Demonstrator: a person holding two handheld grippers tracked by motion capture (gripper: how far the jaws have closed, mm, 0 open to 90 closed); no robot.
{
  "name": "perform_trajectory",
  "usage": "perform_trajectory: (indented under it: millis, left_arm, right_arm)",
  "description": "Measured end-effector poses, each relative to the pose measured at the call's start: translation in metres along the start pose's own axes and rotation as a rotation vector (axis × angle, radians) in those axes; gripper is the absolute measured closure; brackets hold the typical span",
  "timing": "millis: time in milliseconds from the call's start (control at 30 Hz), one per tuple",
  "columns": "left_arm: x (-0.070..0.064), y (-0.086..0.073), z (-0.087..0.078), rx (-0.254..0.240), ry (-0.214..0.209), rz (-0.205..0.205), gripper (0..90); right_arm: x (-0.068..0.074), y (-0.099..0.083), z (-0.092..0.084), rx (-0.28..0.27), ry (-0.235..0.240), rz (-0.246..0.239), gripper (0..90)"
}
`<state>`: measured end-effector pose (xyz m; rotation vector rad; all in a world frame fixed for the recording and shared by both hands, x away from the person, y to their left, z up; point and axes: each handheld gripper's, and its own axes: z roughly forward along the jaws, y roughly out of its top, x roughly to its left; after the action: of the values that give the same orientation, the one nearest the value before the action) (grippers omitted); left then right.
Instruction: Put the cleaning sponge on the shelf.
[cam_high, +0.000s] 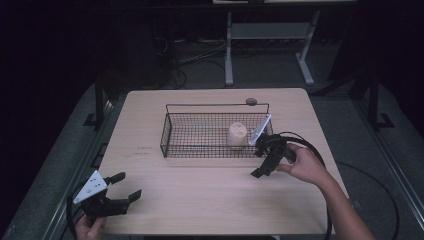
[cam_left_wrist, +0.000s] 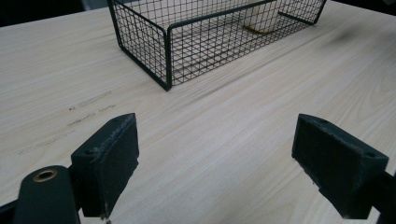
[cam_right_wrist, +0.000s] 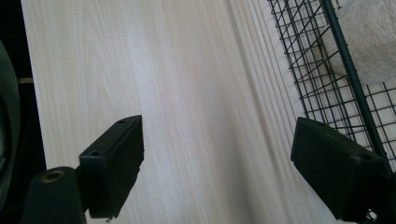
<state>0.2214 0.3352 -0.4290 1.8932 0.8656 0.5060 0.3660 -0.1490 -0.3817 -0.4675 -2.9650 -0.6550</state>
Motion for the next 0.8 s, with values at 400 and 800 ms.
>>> perform_trajectory:
  millis: [400,800]
  left_arm:
    - [0.000,0.000,0.001,0.003,-0.002,0.002,14.1]
    - [0.000,0.000,0.001,0.006,-0.003,0.001,14.1]
  right_arm:
    - [0.006,-0.017,0.006,-0.007,0.006,0.015,16.6]
    - [0.013,-0.033,0.011,-0.014,-0.005,0.027,16.6]
